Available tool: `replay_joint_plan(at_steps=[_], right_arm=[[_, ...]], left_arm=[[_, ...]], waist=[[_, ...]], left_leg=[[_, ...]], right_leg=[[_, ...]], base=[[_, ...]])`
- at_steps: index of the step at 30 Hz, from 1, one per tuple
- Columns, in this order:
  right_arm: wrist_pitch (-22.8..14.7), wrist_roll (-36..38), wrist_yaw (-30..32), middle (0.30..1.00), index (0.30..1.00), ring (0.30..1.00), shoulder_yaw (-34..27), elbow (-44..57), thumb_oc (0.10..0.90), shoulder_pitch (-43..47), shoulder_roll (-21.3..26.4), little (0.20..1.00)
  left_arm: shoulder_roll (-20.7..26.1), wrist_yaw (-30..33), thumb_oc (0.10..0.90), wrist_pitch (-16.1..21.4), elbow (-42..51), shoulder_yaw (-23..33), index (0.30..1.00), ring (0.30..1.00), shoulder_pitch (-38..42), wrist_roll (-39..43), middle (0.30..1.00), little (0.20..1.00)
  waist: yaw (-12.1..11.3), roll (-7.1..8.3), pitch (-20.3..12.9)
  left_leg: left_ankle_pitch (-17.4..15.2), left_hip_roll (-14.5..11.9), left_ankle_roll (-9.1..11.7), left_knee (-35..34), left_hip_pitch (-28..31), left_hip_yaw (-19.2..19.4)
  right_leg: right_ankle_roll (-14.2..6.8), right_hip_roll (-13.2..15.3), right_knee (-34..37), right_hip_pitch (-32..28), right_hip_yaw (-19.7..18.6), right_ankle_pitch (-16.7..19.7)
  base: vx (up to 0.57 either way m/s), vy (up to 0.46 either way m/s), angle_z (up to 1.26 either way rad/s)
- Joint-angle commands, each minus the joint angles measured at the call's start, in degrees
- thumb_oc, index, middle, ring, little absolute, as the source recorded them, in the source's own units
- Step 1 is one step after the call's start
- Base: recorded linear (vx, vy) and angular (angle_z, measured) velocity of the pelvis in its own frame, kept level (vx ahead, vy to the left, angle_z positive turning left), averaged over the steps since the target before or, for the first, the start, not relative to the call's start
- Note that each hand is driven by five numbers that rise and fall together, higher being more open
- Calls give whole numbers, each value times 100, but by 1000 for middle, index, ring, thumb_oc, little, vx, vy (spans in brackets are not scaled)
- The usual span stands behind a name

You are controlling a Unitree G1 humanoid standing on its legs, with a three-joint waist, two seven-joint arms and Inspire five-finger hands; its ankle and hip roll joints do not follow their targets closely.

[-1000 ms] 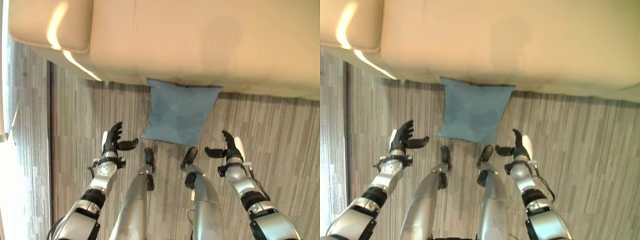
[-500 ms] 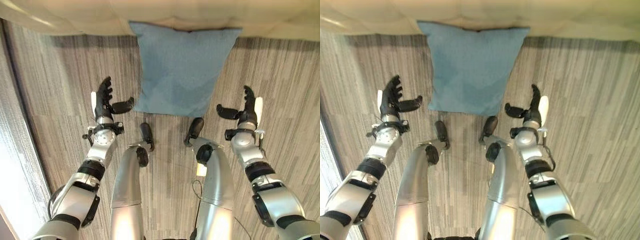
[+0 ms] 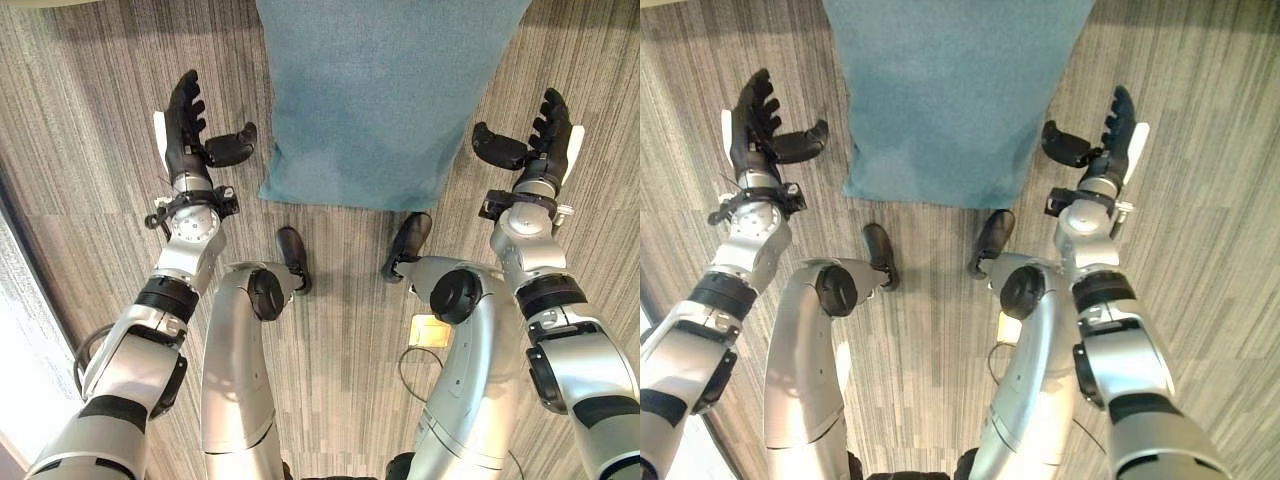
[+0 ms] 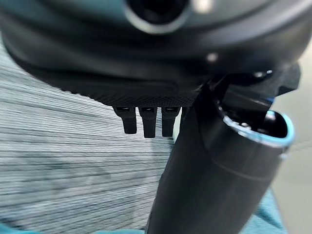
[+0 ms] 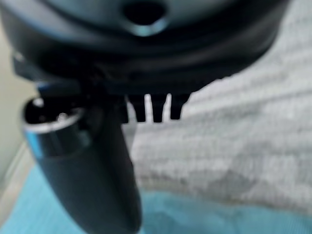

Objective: Pick up all the scattered cushions and arrange them neatly on the sofa.

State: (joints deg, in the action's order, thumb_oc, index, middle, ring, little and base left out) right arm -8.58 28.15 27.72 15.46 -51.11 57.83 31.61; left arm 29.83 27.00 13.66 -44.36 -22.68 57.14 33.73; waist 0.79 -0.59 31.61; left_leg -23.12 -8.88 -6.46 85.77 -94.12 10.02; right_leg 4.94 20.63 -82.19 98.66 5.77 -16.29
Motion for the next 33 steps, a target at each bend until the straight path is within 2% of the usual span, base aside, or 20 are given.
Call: replay_joint_plan(at_steps=[1,5,9,12,16,18,23,24,25,26,30,33], right_arm=[[-441,485,-177,900,900,900,337,190,800,31,80,900],[-442,680,-298,900,900,900,596,200,800,103,-29,900],[-449,905,-421,900,900,900,992,271,800,286,-331,900],[-451,1028,-401,900,900,900,1274,324,800,559,-714,900],[-477,974,-296,900,900,900,1359,591,800,670,-930,900],[-527,958,-203,900,900,900,1405,789,800,769,-1141,900],[-575,929,-111,900,900,900,1430,979,800,789,-1219,900],[-575,951,-134,540,540,540,1433,1027,560,784,-1235,540],[-576,953,-138,305,305,305,1433,1059,403,780,-1250,305],[-585,932,-129,300,300,300,1422,1110,400,790,-1256,300],[-669,857,-115,300,300,300,1349,1321,400,784,-1227,300],[-700,596,-45,300,300,300,1256,1527,400,833,-1122,300]], left_arm=[[232,91,800,396,223,56,900,900,3,136,900,900],[67,75,800,366,245,-150,900,900,120,228,900,900],[-279,26,800,344,285,-464,900,900,275,418,900,900],[-672,96,800,112,-8,-813,900,900,599,294,900,900],[-1017,100,800,-70,-228,-1025,900,900,716,231,900,900],[-1320,101,800,-56,-343,-1078,900,900,771,513,900,900],[-1501,28,800,-15,-254,-1165,900,900,819,793,900,900],[-1516,2,800,26,-178,-1194,900,900,856,875,900,900],[-1544,2,687,52,-134,-1201,731,731,860,921,731,731],[-1566,22,400,112,-22,-1189,300,300,882,976,300,300],[-1526,64,400,322,383,-1071,300,300,958,1171,300,300],[-1317,117,400,505,744,-843,300,300,1028,1316,300,300]], waist=[[63,-65,-182],[40,-72,-182],[26,-82,-182],[7,-92,-182],[1,-106,-182],[2,-111,-182],[21,-117,-182],[25,-133,-182],[31,-128,-182],[43,-125,-182],[86,-122,-182],[124,-96,-182]], left_leg=[[-99,445,538,-670,417,-824],[-199,470,528,-485,417,-795],[-252,494,536,-373,417,-801],[-240,486,554,-438,417,-789],[-182,501,552,-505,417,-805],[-140,484,553,-561,417,-856],[-131,474,543,-599,417,-887],[-133,466,541,-605,417,-898],[-135,460,542,-600,417,-901],[-137,440,548,-606,417,-892],[-116,422,568,-596,417,-879],[-34,425,612,-726,417,-884]], right_leg=[[-713,13,-225,-871,-492,-792],[-680,45,-440,-871,-550,-931],[-642,76,-582,-871,-624,-1022],[-622,101,-583,-871,-654,-1026],[-616,75,-554,-871,-654,-987],[-627,24,-493,-871,-657,-939],[-659,-20,-411,-871,-643,-881],[-675,-44,-393,-871,-645,-866],[-680,-66,-385,-871,-657,-848],[-685,-83,-363,-871,-671,-827],[-696,-139,-339,-871,-658,-769],[-710,-226,-171,-871,-646,-621]], base=[[52,15,-8],[24,3,0],[10,12,3],[0,0,0],[0,0,0],[0,6,-2],[-2,21,-4],[-2,18,-3],[0,0,0],[0,0,0],[-13,6,-7],[-39,-2,-15]])
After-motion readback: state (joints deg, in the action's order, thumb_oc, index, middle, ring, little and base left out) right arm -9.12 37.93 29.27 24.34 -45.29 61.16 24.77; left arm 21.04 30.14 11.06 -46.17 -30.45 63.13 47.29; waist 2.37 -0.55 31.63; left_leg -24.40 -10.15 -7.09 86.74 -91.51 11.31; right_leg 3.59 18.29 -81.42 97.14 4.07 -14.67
